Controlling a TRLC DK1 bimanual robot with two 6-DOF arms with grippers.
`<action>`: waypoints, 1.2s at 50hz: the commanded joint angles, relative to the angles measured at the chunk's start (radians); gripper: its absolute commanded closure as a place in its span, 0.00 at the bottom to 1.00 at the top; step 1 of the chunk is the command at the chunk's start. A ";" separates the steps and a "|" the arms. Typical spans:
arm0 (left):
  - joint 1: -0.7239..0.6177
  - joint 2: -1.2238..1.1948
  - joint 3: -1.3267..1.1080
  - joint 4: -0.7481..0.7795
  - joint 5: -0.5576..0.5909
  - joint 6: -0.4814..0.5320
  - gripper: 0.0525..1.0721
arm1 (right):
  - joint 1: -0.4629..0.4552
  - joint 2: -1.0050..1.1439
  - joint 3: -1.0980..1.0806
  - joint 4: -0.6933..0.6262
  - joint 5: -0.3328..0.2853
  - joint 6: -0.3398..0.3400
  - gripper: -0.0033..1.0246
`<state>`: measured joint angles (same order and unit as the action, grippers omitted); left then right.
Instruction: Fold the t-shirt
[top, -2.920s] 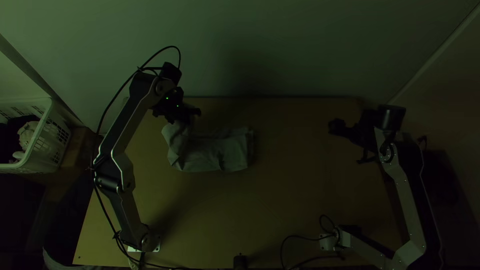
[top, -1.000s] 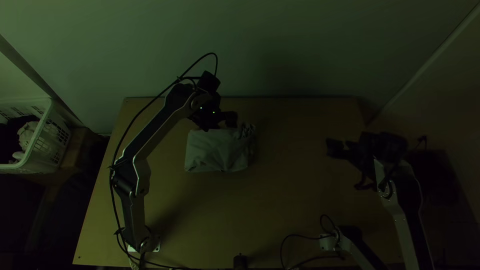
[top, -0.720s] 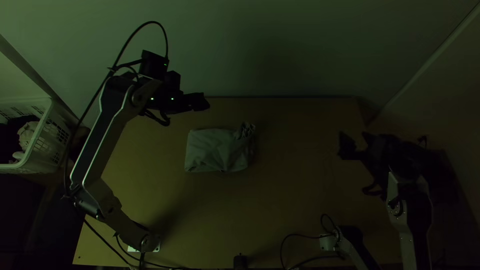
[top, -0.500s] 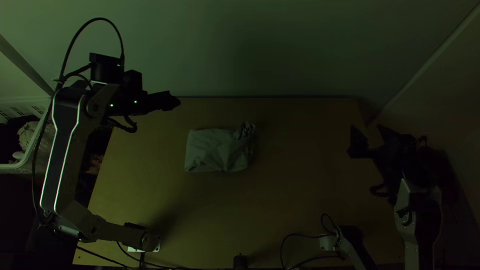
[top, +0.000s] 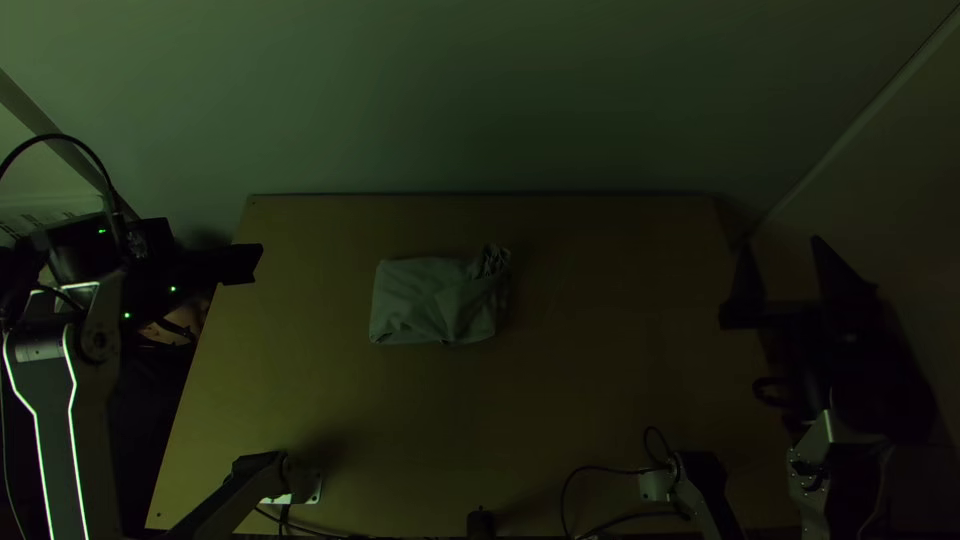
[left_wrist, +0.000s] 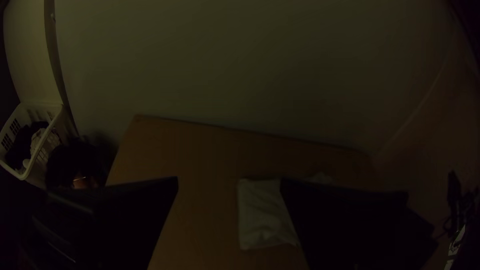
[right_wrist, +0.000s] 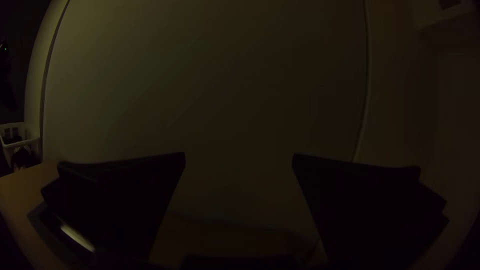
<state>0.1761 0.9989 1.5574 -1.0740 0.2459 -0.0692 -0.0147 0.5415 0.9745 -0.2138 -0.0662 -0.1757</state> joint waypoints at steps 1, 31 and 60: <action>0.046 -0.080 -0.079 0.046 0.000 0.040 0.04 | -0.002 -0.052 -0.060 0.062 0.011 -0.057 0.04; 0.083 -0.695 -0.780 0.562 -0.054 -0.004 0.04 | -0.036 -0.272 -0.364 0.343 0.014 -0.084 0.04; 0.089 -1.002 -1.228 0.899 -0.108 0.039 0.04 | -0.033 -0.390 -0.774 0.551 0.017 -0.142 0.04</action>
<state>0.2577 0.0055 0.4053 -0.2504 0.1524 -0.0650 -0.0444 0.1864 0.2638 0.3138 -0.0597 -0.3012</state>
